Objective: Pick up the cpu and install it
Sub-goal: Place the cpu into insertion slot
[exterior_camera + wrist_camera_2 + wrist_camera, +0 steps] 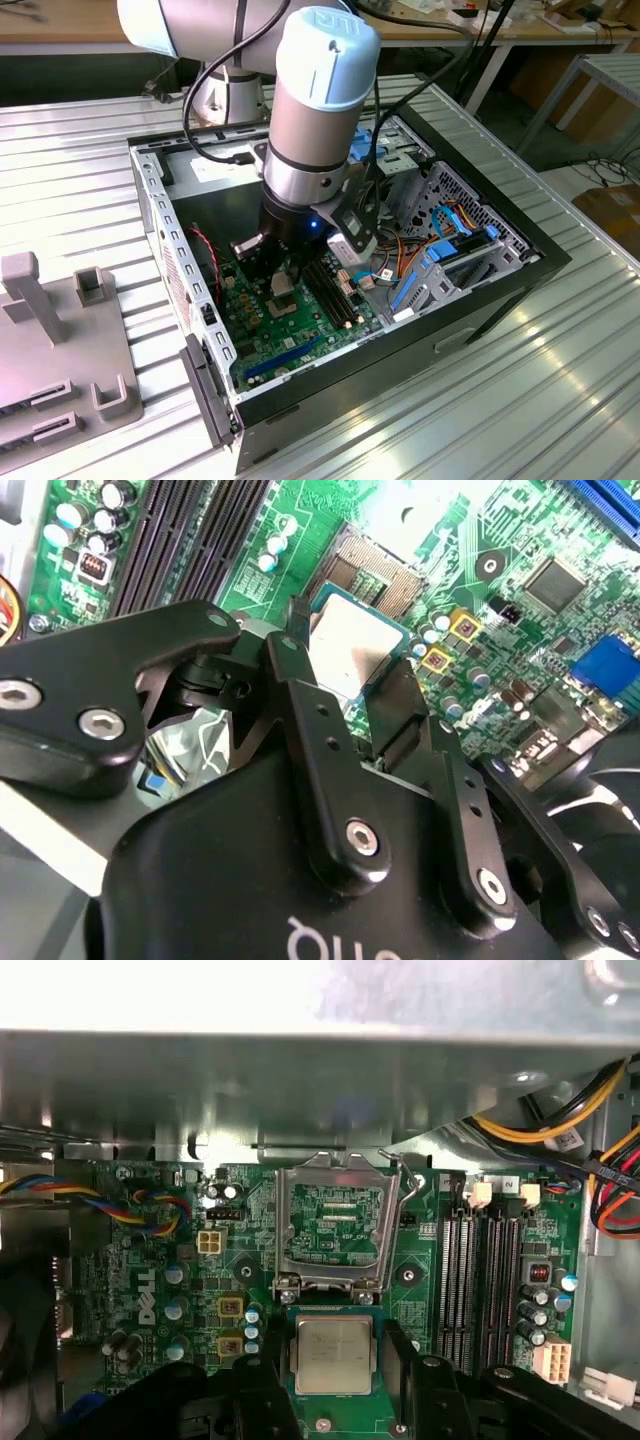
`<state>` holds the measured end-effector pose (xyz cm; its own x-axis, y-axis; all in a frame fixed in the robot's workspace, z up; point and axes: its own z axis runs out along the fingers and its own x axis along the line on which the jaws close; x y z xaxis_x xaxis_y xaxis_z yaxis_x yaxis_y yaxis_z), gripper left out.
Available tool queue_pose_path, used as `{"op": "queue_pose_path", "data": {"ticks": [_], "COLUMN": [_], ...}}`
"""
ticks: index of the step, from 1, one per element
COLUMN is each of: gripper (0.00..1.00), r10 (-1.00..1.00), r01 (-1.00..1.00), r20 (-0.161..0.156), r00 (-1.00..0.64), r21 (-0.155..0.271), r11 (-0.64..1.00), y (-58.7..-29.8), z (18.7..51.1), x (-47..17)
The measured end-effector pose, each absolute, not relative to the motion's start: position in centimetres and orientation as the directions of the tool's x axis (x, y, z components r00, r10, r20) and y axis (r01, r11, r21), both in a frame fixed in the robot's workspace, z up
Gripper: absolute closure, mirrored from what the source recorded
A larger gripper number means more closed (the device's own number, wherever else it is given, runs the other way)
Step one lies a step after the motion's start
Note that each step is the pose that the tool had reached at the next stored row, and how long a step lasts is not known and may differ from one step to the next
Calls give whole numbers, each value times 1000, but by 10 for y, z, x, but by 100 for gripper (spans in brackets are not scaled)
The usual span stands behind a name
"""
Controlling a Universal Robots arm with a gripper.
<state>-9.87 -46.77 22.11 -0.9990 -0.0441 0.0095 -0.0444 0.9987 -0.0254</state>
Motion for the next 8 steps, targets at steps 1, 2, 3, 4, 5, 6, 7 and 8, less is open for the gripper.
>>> {"op": "queue_pose_path", "data": {"ticks": [1, 2, 3, 4, 5, 6, 7, 8], "gripper": [53, 53, 53, 53, 53, 53, 53, 53], "r10": [-44, -44, -44, -44, -44, -44, -44, -44], "r01": [-44, -44, -44, -44, -44, -44, -44, -44], "r20": [10, 9, 9, 9, 9, 9, 9, 10], "r00": [-999, -999, -999, -999, -999, -999, -999, -999], "r21": [-26, -26, -25, -25, -25, -25, -25, -26], "r11": [999, 999, 999, 999, 999, 999, 999, 999], "y": [-469, -470, -471, -472, -473, -473, -473, -473], "z": [221, 221, 221, 221, 220, 220, 219, 217], "x": [-99, -99, -99, -99, -99, -99, -99, -99]}}
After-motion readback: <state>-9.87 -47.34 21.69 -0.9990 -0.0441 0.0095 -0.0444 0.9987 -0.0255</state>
